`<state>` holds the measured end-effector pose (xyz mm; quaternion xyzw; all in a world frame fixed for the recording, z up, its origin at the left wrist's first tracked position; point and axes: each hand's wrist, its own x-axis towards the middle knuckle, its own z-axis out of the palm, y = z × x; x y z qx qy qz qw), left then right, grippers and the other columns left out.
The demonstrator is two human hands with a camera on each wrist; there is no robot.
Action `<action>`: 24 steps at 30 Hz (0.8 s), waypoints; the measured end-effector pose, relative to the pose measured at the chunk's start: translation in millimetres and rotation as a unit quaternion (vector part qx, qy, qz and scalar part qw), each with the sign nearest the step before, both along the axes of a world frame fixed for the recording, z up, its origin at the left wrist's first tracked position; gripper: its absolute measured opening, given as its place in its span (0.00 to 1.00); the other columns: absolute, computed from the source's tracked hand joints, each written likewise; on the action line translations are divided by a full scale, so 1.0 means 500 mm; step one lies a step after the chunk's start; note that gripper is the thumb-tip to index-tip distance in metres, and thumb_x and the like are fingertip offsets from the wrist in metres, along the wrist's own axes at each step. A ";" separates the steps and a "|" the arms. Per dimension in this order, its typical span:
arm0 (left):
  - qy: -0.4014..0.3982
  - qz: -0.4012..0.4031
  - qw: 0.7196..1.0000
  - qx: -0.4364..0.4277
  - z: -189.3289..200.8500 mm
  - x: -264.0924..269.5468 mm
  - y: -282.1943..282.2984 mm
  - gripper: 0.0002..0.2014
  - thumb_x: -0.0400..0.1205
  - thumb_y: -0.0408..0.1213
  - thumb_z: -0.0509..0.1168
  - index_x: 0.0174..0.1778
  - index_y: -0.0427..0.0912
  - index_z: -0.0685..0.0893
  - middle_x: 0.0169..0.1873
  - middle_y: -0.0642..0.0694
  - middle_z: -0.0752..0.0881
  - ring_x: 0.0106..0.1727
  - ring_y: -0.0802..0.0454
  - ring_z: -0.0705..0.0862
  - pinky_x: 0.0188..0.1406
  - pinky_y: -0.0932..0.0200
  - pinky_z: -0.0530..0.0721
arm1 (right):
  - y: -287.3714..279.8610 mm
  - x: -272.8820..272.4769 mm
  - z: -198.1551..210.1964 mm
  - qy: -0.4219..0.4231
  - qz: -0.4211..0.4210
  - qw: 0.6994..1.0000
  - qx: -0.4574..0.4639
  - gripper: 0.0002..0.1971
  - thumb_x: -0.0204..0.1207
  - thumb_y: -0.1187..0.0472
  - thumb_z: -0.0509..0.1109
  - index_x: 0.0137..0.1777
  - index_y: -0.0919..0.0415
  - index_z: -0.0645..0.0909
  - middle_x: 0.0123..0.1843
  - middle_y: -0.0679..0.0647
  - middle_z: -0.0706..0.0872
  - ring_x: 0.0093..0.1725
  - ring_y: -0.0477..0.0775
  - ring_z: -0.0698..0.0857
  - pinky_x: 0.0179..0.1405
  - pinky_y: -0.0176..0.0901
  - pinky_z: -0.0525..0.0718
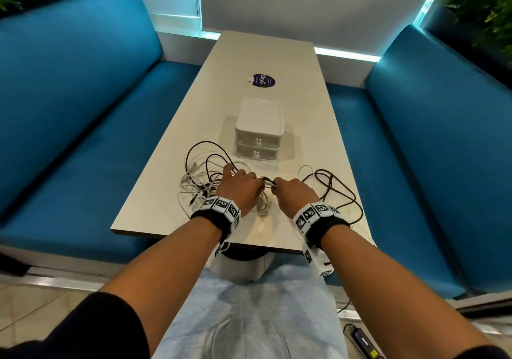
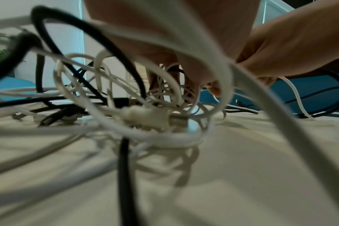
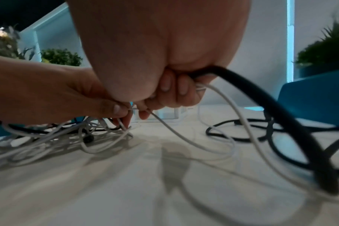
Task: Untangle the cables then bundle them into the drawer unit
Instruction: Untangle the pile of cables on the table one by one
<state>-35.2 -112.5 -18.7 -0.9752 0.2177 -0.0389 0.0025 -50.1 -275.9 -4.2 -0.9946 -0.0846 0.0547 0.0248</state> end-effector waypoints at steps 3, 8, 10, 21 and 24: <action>-0.004 0.007 1.000 -0.006 -0.008 0.002 0.012 0.13 0.88 0.46 0.54 0.54 0.55 0.85 0.50 0.54 0.86 0.59 0.47 0.80 0.72 0.36 0.59 | -0.033 0.005 0.008 -0.009 0.003 0.998 -0.058 0.12 0.87 0.56 0.53 0.63 0.57 0.74 0.42 0.57 0.80 0.38 0.61 0.81 0.33 0.48 0.77; -0.005 0.014 1.000 0.001 -0.014 0.009 0.030 0.14 0.88 0.47 0.53 0.52 0.56 0.85 0.51 0.55 0.86 0.60 0.48 0.79 0.69 0.38 0.57 | -0.130 -0.004 0.026 -0.005 -0.052 0.994 -0.099 0.12 0.85 0.61 0.55 0.65 0.55 0.75 0.50 0.57 0.86 0.46 0.62 0.87 0.36 0.48 0.80; -0.005 0.014 1.000 0.003 -0.014 0.010 0.027 0.13 0.87 0.46 0.53 0.52 0.57 0.85 0.50 0.55 0.86 0.60 0.48 0.79 0.69 0.38 0.57 | -0.157 -0.011 0.037 0.007 -0.086 0.989 -0.119 0.13 0.84 0.63 0.56 0.65 0.56 0.75 0.53 0.57 0.86 0.49 0.62 0.87 0.38 0.48 0.80; 0.009 0.016 1.000 0.008 0.003 -0.001 0.000 0.13 0.86 0.44 0.54 0.51 0.55 0.85 0.48 0.53 0.86 0.57 0.46 0.80 0.71 0.37 0.57 | -0.036 -0.017 0.023 -0.081 -0.054 0.994 -0.045 0.16 0.83 0.66 0.52 0.68 0.61 0.68 0.48 0.60 0.87 0.44 0.64 0.88 0.32 0.48 0.74; 0.004 0.016 1.000 0.007 0.007 -0.007 -0.006 0.14 0.86 0.45 0.53 0.49 0.54 0.85 0.46 0.53 0.86 0.56 0.46 0.81 0.71 0.36 0.58 | 0.006 -0.023 0.003 -0.085 -0.003 0.996 -0.003 0.13 0.84 0.61 0.52 0.66 0.59 0.69 0.47 0.59 0.86 0.43 0.66 0.86 0.31 0.49 0.73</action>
